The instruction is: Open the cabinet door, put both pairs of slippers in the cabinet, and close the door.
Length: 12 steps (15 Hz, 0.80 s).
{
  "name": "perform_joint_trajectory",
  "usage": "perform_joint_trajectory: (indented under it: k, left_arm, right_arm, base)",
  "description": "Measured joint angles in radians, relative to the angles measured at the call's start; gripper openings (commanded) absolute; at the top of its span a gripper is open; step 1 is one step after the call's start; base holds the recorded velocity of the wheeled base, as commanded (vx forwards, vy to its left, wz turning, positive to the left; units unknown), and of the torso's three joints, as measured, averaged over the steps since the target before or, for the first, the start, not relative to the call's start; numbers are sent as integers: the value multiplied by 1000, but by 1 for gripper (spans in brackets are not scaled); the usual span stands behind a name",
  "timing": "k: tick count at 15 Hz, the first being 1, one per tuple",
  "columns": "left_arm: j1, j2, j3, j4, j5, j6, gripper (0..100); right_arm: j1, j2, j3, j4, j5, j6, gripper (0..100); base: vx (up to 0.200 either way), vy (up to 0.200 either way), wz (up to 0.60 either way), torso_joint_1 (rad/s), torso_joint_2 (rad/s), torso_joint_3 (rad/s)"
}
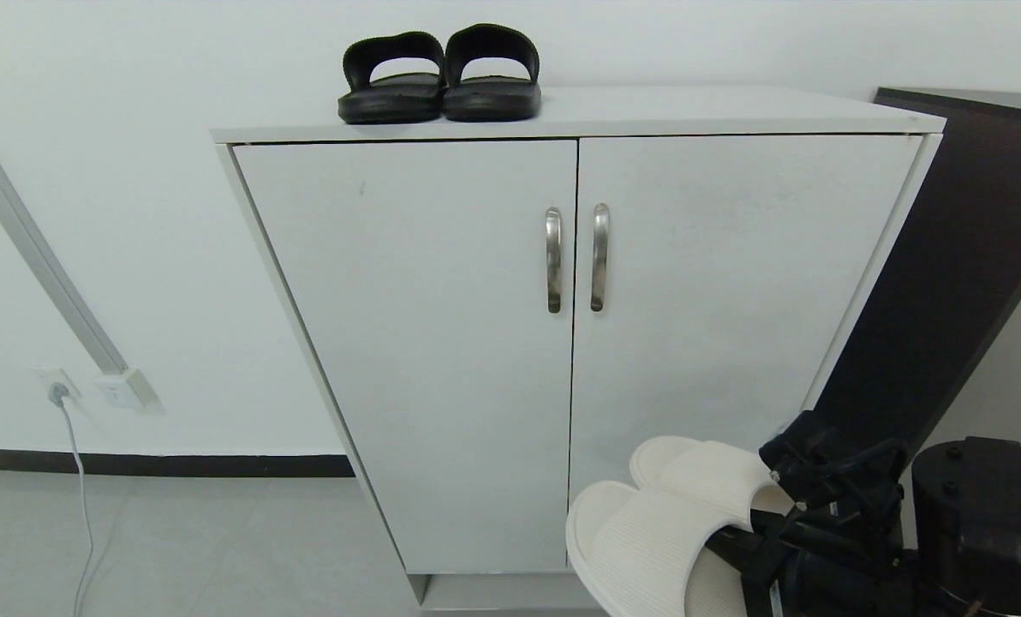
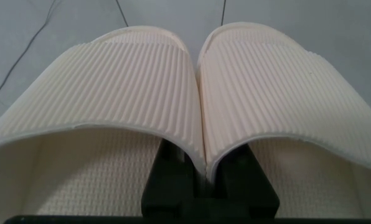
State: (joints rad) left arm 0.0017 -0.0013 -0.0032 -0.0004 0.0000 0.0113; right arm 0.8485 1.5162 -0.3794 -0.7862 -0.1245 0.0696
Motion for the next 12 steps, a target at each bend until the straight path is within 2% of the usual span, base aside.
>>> perform_joint_trajectory:
  k: [2, 3, 5, 7, 9, 11, 12]
  left_arm:
    - [-2, 10, -28, 0, -2, -13, 100]
    - [-3, 34, -84, -1, -13, -29, 100]
    - [-7, 138, -197, -11, -76, -41, 100]
    - [-13, 305, -286, -69, -188, -43, 100]
    - [-16, 466, -334, -176, -303, -38, 100]
    - [-28, 628, -374, -277, -386, -19, 100]
    - [-44, 706, -397, -322, -407, -13, 100]
  right_arm:
    - [2, 0, 4, -1, 2, -19, 0]
    - [4, 0, 8, -3, 2, -21, 0]
    - [9, -2, 14, -8, 2, -22, 0]
    - [10, -2, 18, -21, 2, -23, 0]
    - [13, 0, 19, -23, 2, -22, 0]
    - [15, 4, 19, -23, 2, -22, 0]
    - [15, 6, 19, -23, 2, -22, 0]
  base:
    - [0, 0, 0, 0, 0, 0]
    - [0, 0, 0, 0, 0, 0]
    - [0, 0, 0, 0, 0, 0]
    - [0, 0, 0, 0, 0, 0]
    - [0, 0, 0, 0, 0, 0]
    - [0, 0, 0, 0, 0, 0]
    - [0, 0, 0, 0, 0, 0]
